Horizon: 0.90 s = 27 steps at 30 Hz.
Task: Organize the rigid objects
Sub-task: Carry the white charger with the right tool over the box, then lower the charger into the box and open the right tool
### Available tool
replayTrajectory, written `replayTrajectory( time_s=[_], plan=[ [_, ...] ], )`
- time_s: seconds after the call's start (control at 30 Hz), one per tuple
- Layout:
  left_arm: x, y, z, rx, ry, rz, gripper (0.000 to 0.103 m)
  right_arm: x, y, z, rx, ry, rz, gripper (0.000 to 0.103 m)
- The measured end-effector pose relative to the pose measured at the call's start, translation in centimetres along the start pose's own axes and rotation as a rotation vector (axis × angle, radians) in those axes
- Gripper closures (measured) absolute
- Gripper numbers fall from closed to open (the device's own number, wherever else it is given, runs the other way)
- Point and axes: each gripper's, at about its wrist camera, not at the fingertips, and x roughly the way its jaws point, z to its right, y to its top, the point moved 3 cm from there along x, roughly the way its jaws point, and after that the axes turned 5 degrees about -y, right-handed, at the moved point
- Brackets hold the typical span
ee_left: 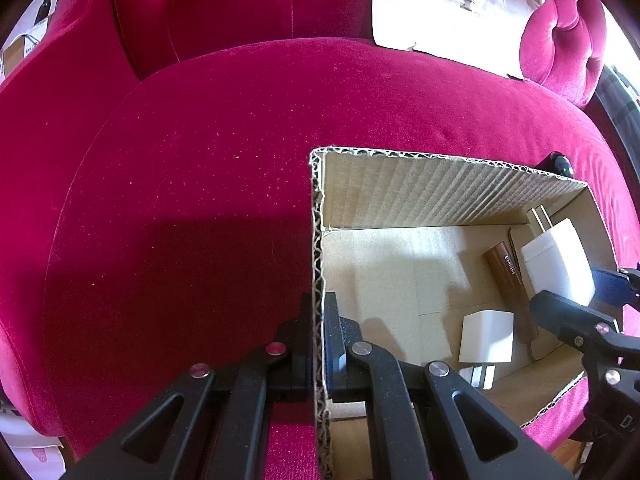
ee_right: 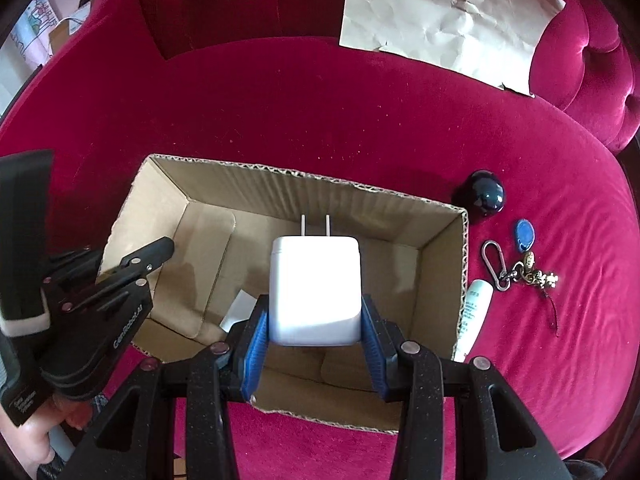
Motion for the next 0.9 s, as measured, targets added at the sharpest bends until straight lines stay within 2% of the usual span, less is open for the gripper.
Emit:
replayTrajectory(
  time_s=[0.53, 0.7, 0.77, 0.87, 0.9],
  plan=[
    [0.0, 0.0, 0.0, 0.001, 0.001, 0.001, 0.099, 1.0, 0.4, 0.1, 0.016, 0.005, -0.025, 0.057],
    [-0.1, 0.1, 0.2, 0.001, 0.001, 0.001, 0.099, 0.1, 0.8, 0.3, 0.017, -0.023, 0.017, 0.039],
    [-0.1, 0.0, 0.2, 0.001, 0.001, 0.001, 0.099, -0.2, 1.0, 0.5, 0.022, -0.03, 0.032, 0.023],
    [-0.1, 0.0, 0.2, 0.001, 0.001, 0.001, 0.099, -0.6, 1.2, 0.7, 0.03, -0.035, 0.056, 0.009],
    [-0.1, 0.0, 0.2, 0.001, 0.001, 0.001, 0.099, -0.6, 1.2, 0.7, 0.031, -0.036, 0.057, 0.009]
  ],
)
